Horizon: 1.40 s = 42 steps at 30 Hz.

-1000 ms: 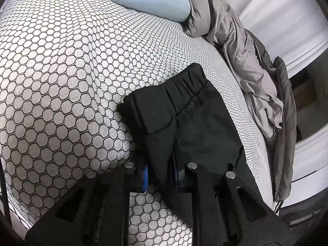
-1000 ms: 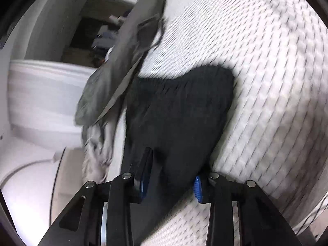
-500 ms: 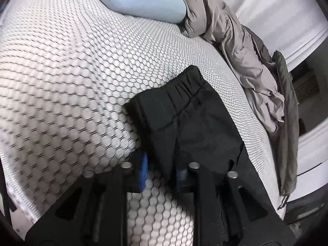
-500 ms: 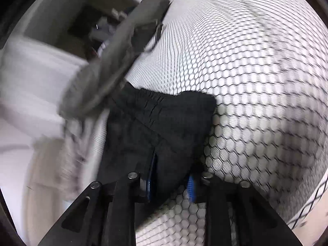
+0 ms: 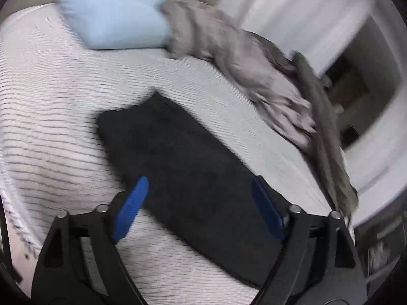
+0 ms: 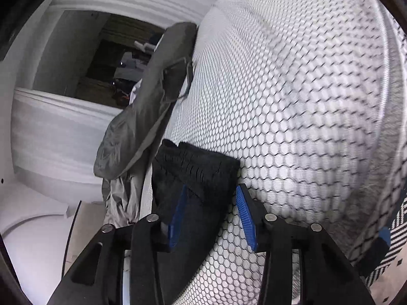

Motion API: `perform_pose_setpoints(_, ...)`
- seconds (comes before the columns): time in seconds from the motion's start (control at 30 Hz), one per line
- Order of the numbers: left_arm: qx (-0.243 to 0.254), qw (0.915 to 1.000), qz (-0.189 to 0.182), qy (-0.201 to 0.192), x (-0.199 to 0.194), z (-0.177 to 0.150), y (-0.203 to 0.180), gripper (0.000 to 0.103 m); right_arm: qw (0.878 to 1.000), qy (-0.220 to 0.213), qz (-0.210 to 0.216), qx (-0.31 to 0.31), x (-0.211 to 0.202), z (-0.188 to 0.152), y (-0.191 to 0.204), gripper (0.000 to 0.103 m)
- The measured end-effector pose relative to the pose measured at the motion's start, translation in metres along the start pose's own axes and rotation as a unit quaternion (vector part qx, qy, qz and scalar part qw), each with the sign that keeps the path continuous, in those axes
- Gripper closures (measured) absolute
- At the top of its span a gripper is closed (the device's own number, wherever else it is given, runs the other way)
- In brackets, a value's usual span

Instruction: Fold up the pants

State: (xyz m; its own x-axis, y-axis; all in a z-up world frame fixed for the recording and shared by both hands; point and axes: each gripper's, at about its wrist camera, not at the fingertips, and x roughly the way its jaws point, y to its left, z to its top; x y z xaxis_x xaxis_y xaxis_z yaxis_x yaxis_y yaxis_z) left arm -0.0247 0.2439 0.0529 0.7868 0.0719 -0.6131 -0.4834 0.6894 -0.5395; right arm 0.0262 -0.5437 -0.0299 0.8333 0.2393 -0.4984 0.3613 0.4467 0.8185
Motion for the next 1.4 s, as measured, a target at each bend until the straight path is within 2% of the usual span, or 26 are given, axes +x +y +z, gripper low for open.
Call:
perform_pose_setpoints(0.03, 0.011, 0.9999, -0.006, 0.007, 0.004, -0.003, -0.013, 0.019, 1.000, 0.005, 0.000, 0.006, 0.007, 0.001, -0.001, 0.061)
perform_pose_setpoints(0.07, 0.028, 0.9993, -0.013, 0.023, 0.013, -0.009, -0.032, 0.018, 1.000, 0.003, -0.001, 0.011, 0.011, 0.001, -0.003, 0.071)
perform_pose_setpoints(0.1, 0.040, 0.9984, -0.017, 0.035, 0.018, -0.014, -0.045, 0.017, 1.000, -0.002, -0.007, 0.011, 0.014, 0.003, -0.002, 0.088)
perform_pose_setpoints(0.13, 0.059, 0.9965, -0.025, 0.054, 0.027, -0.022, -0.063, 0.017, 1.000, -0.013, -0.015, 0.005, 0.012, 0.002, 0.000, 0.089)
perform_pose_setpoints(0.2, 0.084, 0.9929, -0.036, 0.076, 0.038, -0.037, -0.086, 0.017, 0.999, -0.034, 0.009, -0.012, 0.005, -0.001, 0.013, 0.092)
perform_pose_setpoints(0.23, 0.099, 0.9903, -0.039, 0.090, 0.045, -0.045, -0.096, 0.017, 0.999, -0.038, 0.001, -0.029, 0.000, 0.000, 0.018, 0.092)
perform_pose_setpoints(0.27, 0.114, 0.9872, -0.044, 0.102, 0.051, -0.055, -0.103, 0.017, 0.997, -0.034, -0.030, -0.055, 0.000, 0.000, 0.023, 0.092)
perform_pose_setpoints(0.3, 0.125, 0.9850, -0.046, 0.110, 0.057, -0.065, -0.108, 0.017, 0.995, -0.016, -0.073, -0.065, 0.007, 0.001, 0.020, 0.086)
perform_pose_setpoints(0.33, 0.133, 0.9833, -0.039, 0.118, 0.063, -0.074, -0.109, 0.017, 0.993, 0.002, -0.101, -0.058, 0.012, 0.000, 0.009, 0.086)
perform_pose_setpoints(0.37, 0.138, 0.9812, -0.024, 0.133, 0.069, -0.084, -0.109, 0.017, 0.995, 0.013, -0.095, -0.038, 0.015, 0.001, 0.000, 0.086)
perform_pose_setpoints(0.43, 0.152, 0.9777, -0.018, 0.144, 0.071, -0.095, -0.112, 0.017, 0.997, 0.003, -0.077, -0.029, 0.006, 0.003, 0.001, 0.082)
perform_pose_setpoints(0.5, 0.175, 0.9758, -0.011, 0.131, 0.066, -0.102, -0.120, 0.017, 0.992, -0.033, -0.109, -0.062, -0.010, 0.002, 0.018, 0.068)
perform_pose_setpoints(0.53, 0.183, 0.9745, -0.010, 0.130, 0.064, -0.106, -0.123, 0.017, 0.988, -0.061, -0.117, -0.087, -0.020, 0.001, 0.032, 0.066)
perform_pose_setpoints(0.57, 0.186, 0.9735, -0.011, 0.133, 0.064, -0.108, -0.125, 0.017, 0.986, -0.068, -0.111, -0.103, -0.023, 0.000, 0.040, 0.058)
perform_pose_setpoints(0.6, 0.193, 0.9715, -0.012, 0.137, 0.064, -0.112, -0.128, 0.017, 0.984, -0.060, -0.101, -0.135, -0.019, 0.002, 0.056, 0.051)
perform_pose_setpoints(0.77, 0.240, 0.9617, 0.013, 0.132, 0.074, -0.125, -0.136, 0.013, 0.975, 0.019, -0.076, -0.210, 0.036, 0.022, 0.102, 0.048)
perform_pose_setpoints(0.93, 0.299, 0.9454, 0.026, 0.127, 0.084, -0.141, -0.152, 0.010, 0.953, 0.081, -0.101, -0.275, 0.110, 0.045, 0.126, 0.048)
perform_pose_setpoints(1.03, 0.311, 0.9414, 0.027, 0.129, 0.088, -0.144, -0.155, 0.008, 0.944, 0.115, -0.092, -0.296, 0.140, 0.054, 0.132, 0.048)
perform_pose_setpoints(1.07, 0.310, 0.9415, 0.026, 0.129, 0.089, -0.143, -0.156, 0.008, 0.939, 0.129, -0.094, -0.303, 0.149, 0.057, 0.133, 0.050)
perform_pose_setpoints(1.1, 0.309, 0.9416, 0.025, 0.130, 0.090, -0.143, -0.156, 0.007, 0.932, 0.145, -0.098, -0.317, 0.157, 0.056, 0.136, 0.063)
perform_pose_setpoints(1.13, 0.309, 0.9416, 0.024, 0.132, 0.091, -0.143, -0.156, 0.007, 0.916, 0.161, -0.108, -0.350, 0.164, 0.050, 0.142, 0.068)
perform_pose_setpoints(1.2, 0.311, 0.9407, 0.024, 0.134, 0.090, -0.144, -0.157, 0.007, 0.896, 0.155, -0.125, -0.398, 0.166, 0.049, 0.148, 0.089)
perform_pose_setpoints(1.27, 0.312, 0.9401, 0.024, 0.134, 0.090, -0.144, -0.158, 0.007, 0.888, 0.146, -0.104, -0.423, 0.161, 0.046, 0.160, 0.094)
perform_pose_setpoints(1.33, 0.315, 0.9391, 0.025, 0.135, 0.095, -0.142, -0.159, 0.006, 0.883, 0.109, -0.123, -0.440, 0.159, 0.049, 0.165, 0.095)
perform_pose_setpoints(1.37, 0.317, 0.9379, 0.027, 0.137, 0.097, -0.142, -0.160, 0.006, 0.882, 0.105, -0.151, -0.434, 0.165, 0.052, 0.160, 0.094)
perform_pose_setpoints(1.4, 0.321, 0.9363, 0.032, 0.139, 0.098, -0.143, -0.162, 0.006, 0.881, 0.109, -0.183, -0.423, 0.177, 0.056, 0.152, 0.087)
